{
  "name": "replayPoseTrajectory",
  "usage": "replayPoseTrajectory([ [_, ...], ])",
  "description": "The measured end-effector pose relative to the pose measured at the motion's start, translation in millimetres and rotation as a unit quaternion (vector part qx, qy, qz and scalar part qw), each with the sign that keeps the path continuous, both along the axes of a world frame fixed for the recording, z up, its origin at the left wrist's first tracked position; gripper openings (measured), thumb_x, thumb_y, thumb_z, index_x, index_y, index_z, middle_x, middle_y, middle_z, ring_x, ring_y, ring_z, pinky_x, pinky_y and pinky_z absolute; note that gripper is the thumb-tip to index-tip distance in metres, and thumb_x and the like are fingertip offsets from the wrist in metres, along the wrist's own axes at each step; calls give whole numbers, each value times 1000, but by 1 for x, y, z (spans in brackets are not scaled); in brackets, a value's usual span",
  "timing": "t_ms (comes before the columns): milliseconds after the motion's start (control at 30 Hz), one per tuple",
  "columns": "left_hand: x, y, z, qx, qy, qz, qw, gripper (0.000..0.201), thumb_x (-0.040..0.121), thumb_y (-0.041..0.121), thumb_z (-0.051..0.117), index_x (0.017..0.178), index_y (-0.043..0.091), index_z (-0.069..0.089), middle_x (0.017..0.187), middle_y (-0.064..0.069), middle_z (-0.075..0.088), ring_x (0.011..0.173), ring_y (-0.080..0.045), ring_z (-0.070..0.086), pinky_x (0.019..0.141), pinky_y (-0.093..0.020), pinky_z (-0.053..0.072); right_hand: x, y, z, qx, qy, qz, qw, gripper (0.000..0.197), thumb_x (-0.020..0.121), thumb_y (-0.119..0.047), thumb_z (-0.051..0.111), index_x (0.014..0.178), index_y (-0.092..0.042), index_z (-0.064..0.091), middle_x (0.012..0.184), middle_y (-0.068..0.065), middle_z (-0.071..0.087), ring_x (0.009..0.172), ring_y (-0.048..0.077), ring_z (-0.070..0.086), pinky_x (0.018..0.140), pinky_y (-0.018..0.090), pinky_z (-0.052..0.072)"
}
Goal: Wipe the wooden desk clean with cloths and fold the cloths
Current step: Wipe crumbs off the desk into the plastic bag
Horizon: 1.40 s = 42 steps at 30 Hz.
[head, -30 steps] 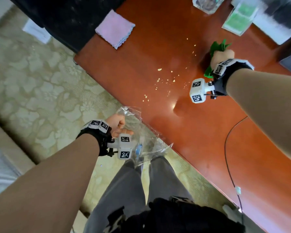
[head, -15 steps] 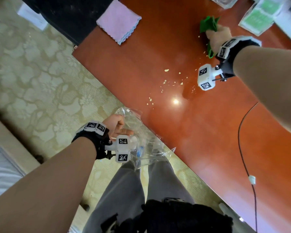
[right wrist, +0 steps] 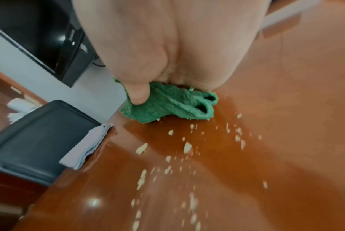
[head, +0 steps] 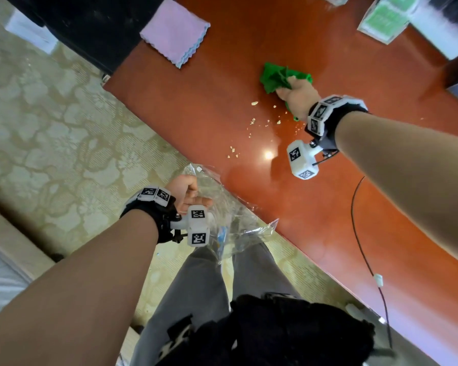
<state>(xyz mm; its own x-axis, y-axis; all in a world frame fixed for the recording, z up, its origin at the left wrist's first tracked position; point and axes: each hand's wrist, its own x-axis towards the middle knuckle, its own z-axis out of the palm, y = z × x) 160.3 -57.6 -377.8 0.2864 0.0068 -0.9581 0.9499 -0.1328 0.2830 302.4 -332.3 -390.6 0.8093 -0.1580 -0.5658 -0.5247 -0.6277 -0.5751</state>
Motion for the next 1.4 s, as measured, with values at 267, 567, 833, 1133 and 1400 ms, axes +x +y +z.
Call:
replayPoseTrajectory([
  [267,-6,4,2,19,-1,-6,1000,46,84,1,33,41,17,28,51,-2,52,102,-34,69,99,-44,45,-45,48,16,11,25,76,997,56,104,-32,42,153,-13,24,159,6,23,146,25,24,115,26,18],
  [567,-9,19,-26,5,12,47,999,13,93,6,38,85,10,48,99,-21,60,88,-32,64,84,-40,56,-80,69,18,6,54,112,992,56,104,-32,42,153,-14,24,159,6,25,145,25,25,115,26,18],
  [833,-10,27,-24,5,29,12,999,37,84,3,29,50,17,24,66,-12,66,66,-16,70,64,-26,30,-101,77,21,12,84,125,989,54,103,-32,43,152,-15,27,156,6,32,141,27,31,114,28,23],
  [1133,-9,26,-29,-4,11,11,1000,35,78,2,30,47,18,24,81,-6,46,78,-27,75,84,-36,33,-145,86,23,38,108,101,988,53,103,-31,44,152,-15,31,149,4,42,133,23,42,104,23,30],
  [1400,-12,20,-21,-28,3,24,999,34,85,3,31,53,16,30,72,-3,34,96,-29,71,96,-41,44,-188,97,40,67,141,128,979,28,102,-26,44,126,-20,59,84,1,59,65,13,50,58,25,42],
])
